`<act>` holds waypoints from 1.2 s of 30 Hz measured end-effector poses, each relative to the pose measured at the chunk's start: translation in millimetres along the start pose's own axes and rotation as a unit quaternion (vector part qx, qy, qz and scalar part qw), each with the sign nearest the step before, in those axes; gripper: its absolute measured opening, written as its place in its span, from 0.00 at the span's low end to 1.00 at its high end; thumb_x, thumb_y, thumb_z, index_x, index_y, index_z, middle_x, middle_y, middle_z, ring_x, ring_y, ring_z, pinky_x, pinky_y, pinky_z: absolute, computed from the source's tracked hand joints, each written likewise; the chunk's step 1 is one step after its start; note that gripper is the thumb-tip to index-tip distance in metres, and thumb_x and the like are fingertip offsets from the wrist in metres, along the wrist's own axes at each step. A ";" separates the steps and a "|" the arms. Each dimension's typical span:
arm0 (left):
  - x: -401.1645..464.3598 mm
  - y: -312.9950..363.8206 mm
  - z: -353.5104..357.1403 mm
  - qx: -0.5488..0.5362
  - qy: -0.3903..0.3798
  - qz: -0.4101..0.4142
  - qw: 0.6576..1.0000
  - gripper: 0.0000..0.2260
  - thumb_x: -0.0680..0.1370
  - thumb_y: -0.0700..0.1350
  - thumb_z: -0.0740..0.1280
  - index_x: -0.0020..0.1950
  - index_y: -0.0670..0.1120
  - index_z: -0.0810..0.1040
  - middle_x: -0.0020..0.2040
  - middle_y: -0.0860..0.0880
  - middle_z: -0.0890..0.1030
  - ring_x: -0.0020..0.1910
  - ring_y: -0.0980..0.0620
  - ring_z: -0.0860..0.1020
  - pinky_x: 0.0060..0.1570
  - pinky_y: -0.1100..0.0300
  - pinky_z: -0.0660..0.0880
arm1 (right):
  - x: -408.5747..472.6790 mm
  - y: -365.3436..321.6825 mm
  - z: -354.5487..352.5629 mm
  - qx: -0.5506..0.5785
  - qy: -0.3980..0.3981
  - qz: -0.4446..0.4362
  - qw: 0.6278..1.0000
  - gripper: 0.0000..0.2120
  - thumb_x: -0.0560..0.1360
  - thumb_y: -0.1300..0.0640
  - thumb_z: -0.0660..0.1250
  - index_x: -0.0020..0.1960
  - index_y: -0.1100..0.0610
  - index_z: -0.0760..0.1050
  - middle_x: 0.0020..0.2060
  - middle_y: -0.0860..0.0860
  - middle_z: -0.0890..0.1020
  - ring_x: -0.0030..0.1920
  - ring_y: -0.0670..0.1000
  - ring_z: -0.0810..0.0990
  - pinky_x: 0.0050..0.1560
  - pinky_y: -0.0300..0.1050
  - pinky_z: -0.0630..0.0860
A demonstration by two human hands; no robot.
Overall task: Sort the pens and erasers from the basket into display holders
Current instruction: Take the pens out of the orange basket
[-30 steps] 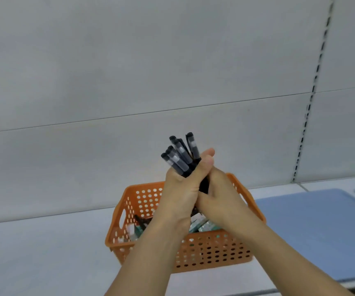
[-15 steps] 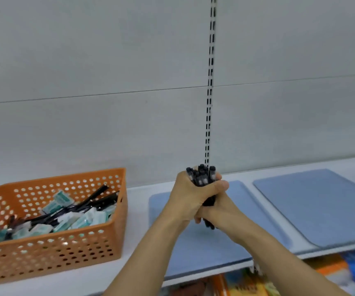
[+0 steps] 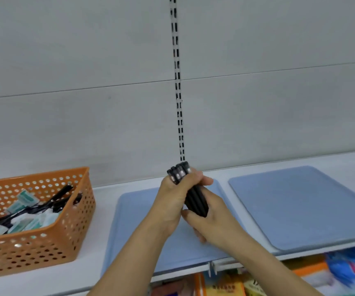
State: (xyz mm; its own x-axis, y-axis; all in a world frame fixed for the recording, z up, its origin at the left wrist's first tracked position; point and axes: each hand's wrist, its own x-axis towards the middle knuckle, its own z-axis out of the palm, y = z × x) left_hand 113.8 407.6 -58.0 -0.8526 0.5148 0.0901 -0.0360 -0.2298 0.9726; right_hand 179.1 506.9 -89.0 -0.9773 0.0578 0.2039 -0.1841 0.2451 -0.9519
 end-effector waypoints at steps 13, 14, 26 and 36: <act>14.5 -79.9 61.6 0.611 -0.275 0.076 0.739 0.23 0.84 0.58 0.50 0.79 0.57 0.55 0.79 0.60 0.53 0.78 0.59 0.46 0.75 0.49 0.39 | -16.7 52.0 -133.4 -0.495 0.124 0.269 0.817 0.13 0.79 0.48 0.61 0.49 0.57 0.62 0.48 0.55 0.77 0.46 0.59 0.77 0.38 0.46 0.68; 16.1 -80.3 61.3 0.614 -0.277 0.073 0.735 0.23 0.84 0.58 0.50 0.79 0.57 0.55 0.79 0.60 0.53 0.78 0.59 0.47 0.75 0.48 0.39 | -16.3 52.9 -130.0 -0.503 0.127 0.265 0.813 0.15 0.80 0.46 0.60 0.51 0.57 0.63 0.50 0.55 0.77 0.49 0.59 0.78 0.39 0.46 0.69; 6.8 -57.4 36.0 0.617 -0.255 0.103 0.737 0.26 0.82 0.59 0.57 0.78 0.56 0.57 0.79 0.56 0.55 0.78 0.59 0.48 0.76 0.55 0.40 | -35.1 49.8 -107.3 -0.618 0.138 0.300 0.714 0.28 0.79 0.34 0.49 0.65 0.56 0.66 0.62 0.54 0.71 0.63 0.56 0.67 0.57 0.49 0.68; -93.7 39.9 -66.5 0.457 -0.046 0.210 0.863 0.15 0.79 0.60 0.60 0.63 0.58 0.76 0.57 0.65 0.78 0.58 0.68 0.73 0.59 0.70 0.67 | 7.7 -31.6 15.7 -0.330 0.193 -0.101 0.919 0.12 0.77 0.48 0.61 0.58 0.47 0.76 0.56 0.42 0.77 0.59 0.45 0.72 0.56 0.40 0.67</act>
State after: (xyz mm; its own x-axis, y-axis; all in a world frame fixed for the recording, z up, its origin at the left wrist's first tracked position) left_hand 157.6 295.3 -41.9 -0.6438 0.6177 0.4517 0.7283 0.3134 0.6094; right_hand 175.8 484.3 -61.0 -0.7969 0.2540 0.5481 -0.1295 0.8144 -0.5657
